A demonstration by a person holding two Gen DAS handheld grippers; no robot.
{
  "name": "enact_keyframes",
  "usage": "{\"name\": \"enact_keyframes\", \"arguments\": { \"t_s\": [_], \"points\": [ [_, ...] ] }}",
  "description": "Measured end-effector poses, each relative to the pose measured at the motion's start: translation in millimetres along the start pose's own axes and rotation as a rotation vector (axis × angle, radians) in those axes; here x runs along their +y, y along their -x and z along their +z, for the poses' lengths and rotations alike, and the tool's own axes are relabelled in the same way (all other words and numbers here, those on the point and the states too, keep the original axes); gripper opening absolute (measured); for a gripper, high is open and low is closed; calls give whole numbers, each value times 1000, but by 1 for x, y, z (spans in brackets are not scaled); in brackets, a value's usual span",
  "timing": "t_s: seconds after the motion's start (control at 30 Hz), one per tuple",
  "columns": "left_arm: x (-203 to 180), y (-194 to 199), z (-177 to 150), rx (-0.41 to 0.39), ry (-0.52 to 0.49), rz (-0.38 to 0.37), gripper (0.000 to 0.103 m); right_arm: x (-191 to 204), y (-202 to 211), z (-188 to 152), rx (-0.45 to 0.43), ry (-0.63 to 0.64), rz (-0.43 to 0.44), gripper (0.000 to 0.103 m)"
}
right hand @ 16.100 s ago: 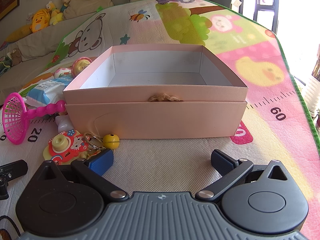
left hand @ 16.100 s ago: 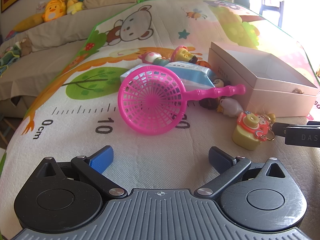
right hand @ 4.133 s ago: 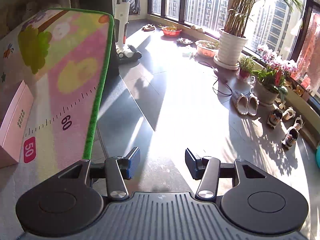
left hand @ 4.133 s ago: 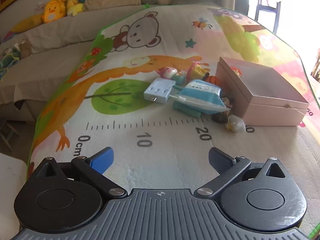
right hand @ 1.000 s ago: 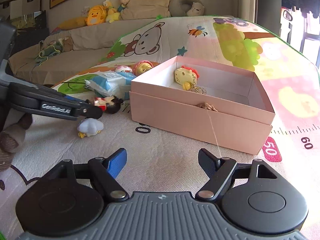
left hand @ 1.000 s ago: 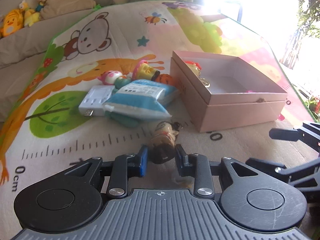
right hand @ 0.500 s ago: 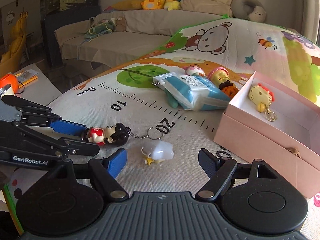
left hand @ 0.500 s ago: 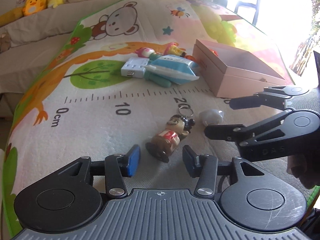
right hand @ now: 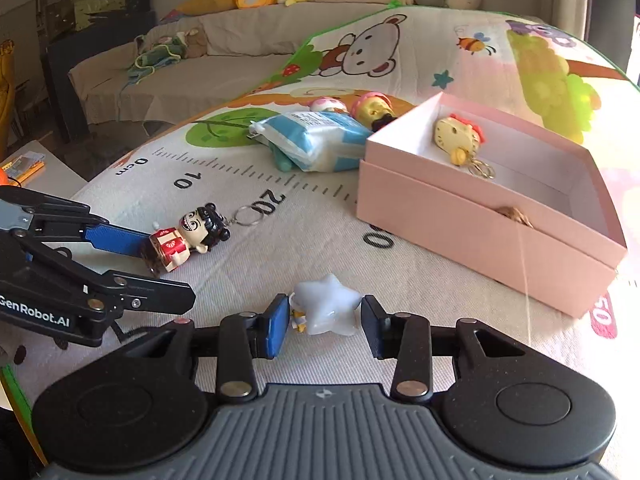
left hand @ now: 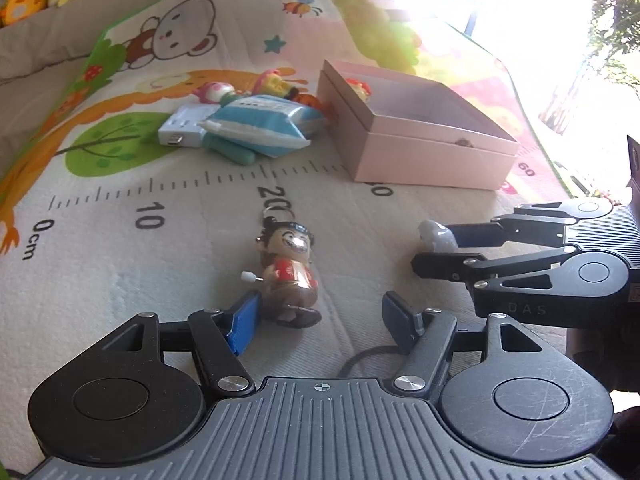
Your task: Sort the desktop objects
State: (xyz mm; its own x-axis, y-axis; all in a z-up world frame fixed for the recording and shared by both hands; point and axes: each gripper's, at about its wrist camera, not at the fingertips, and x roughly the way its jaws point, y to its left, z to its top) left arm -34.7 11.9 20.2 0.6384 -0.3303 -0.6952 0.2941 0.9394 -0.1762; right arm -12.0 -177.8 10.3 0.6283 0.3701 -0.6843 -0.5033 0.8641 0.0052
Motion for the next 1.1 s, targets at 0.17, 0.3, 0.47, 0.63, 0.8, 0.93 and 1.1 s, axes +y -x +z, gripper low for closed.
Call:
{"name": "enact_keyframes", "arguments": {
  "t_s": [0.17,0.3,0.47,0.63,0.8,0.93,1.1],
  "points": [
    [-16,8,-2,-38,-100,-35,79,-8,10,-12,-26,-33,-40,40],
    [-12,5,4,-45,-132,38,84,-10,11,-15,-33,-42,-37,42],
    [-1,-17,14,10,-70,104,77,-8,9,-12,-44,-39,-28,43],
    [-6,-24,17,-14,-95,143,52,-8,2,-7,-37,-48,-27,43],
    [-14,-14,15,-35,-138,143,33,-4,10,-6,-13,-24,-12,36],
    [-29,14,24,-92,-159,105,33,-4,41,-4,-16,-12,51,36],
    [-58,56,76,-282,-253,52,33,-30,124,43,-226,-35,54,36]
  ]
}}
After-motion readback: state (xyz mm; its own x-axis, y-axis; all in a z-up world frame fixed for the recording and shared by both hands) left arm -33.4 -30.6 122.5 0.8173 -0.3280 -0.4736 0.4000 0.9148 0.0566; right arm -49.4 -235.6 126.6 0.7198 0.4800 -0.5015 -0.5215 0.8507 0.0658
